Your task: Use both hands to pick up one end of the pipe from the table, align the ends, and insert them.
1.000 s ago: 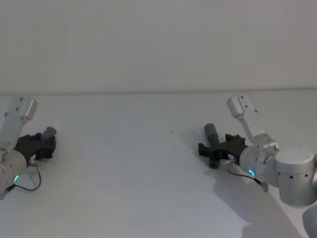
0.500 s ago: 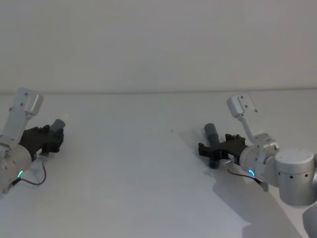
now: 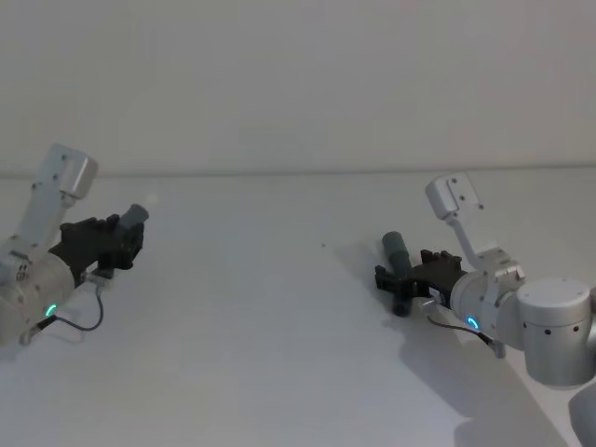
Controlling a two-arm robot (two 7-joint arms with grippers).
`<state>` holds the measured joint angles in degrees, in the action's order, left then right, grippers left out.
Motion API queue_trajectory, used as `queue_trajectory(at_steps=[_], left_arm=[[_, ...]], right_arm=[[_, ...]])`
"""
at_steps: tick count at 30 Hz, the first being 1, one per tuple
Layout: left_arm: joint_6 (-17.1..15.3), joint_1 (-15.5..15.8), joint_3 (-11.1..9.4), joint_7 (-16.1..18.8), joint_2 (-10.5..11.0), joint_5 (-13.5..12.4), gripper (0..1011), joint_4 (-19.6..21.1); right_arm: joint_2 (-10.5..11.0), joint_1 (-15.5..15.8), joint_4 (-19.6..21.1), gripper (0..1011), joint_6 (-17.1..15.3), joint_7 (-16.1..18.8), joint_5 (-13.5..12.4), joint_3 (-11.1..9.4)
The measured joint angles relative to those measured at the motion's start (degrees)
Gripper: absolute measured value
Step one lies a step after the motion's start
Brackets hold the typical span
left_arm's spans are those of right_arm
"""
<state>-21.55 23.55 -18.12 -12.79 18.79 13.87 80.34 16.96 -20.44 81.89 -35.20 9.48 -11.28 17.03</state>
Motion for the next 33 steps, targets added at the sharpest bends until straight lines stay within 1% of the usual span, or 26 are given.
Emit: queue_trajectory(at_steps=[2, 5, 6, 8, 12, 13, 14, 15, 16, 17, 21, 28, 33], left_arm=[[0.2, 0.2, -0.2, -0.7, 0.0, 0.1, 336, 0.2], [0.7, 0.4, -0.4, -1.7, 0.0, 0.1, 336, 0.4], [0.8, 0.4, -0.5, -1.9, 0.0, 0.1, 336, 0.5], [1.2, 0.6, -0.7, -2.5, -0.1, 0.1, 336, 0.7], [2.0, 0.7, -0.8, -3.4, -0.1, 0.1, 336, 1.1], [2.2, 0.7, -0.9, -3.7, -0.1, 0.0, 336, 1.2], [2.3, 0.7, -0.9, -3.9, -0.1, 0.0, 336, 1.3], [2.5, 0.8, -0.9, -4.1, -0.1, 0.0, 336, 1.3], [2.6, 0.8, -1.0, -4.4, -0.1, 0.0, 336, 1.4], [2.7, 0.8, -1.1, -4.6, -0.1, 0.0, 336, 1.5], [3.1, 1.0, -1.3, -5.4, 0.1, -0.1, 336, 1.6], [4.2, 1.6, -2.1, -8.0, 1.1, 0.0, 336, 1.6], [5.2, 2.3, -2.9, -10.9, 1.9, 0.6, 336, 1.2]], right_arm=[[0.0, 0.0, 0.0, 868, 0.0, 0.0, 0.0, 0.0], [0.0, 0.0, 0.1, 772, 0.1, 0.0, 0.1, 0.0], [0.0, 0.0, 0.1, 718, 0.1, 0.0, 0.1, 0.0], [0.0, 0.0, 0.1, 672, 0.1, 0.0, 0.1, 0.0], [0.0, 0.0, 0.1, 537, 0.1, 0.0, 0.1, 0.0], [0.0, 0.0, 0.1, 537, 0.1, 0.0, 0.1, 0.0], [0.0, 0.0, 0.1, 472, 0.1, 0.0, 0.1, 0.0], [0.0, 0.0, 0.1, 430, 0.1, 0.0, 0.2, 0.0], [0.0, 0.0, 0.2, 408, 0.1, 0.0, 0.2, 0.0], [0.0, 0.0, 0.2, 363, 0.1, 0.0, 0.2, 0.0], [0.0, 0.0, 0.2, 264, 0.1, 0.0, 0.2, 0.0], [0.0, 0.0, 0.2, 245, 0.1, 0.0, 0.2, 0.0], [0.4, 0.0, 0.3, 245, 0.4, 0.5, 0.4, 0.1]])
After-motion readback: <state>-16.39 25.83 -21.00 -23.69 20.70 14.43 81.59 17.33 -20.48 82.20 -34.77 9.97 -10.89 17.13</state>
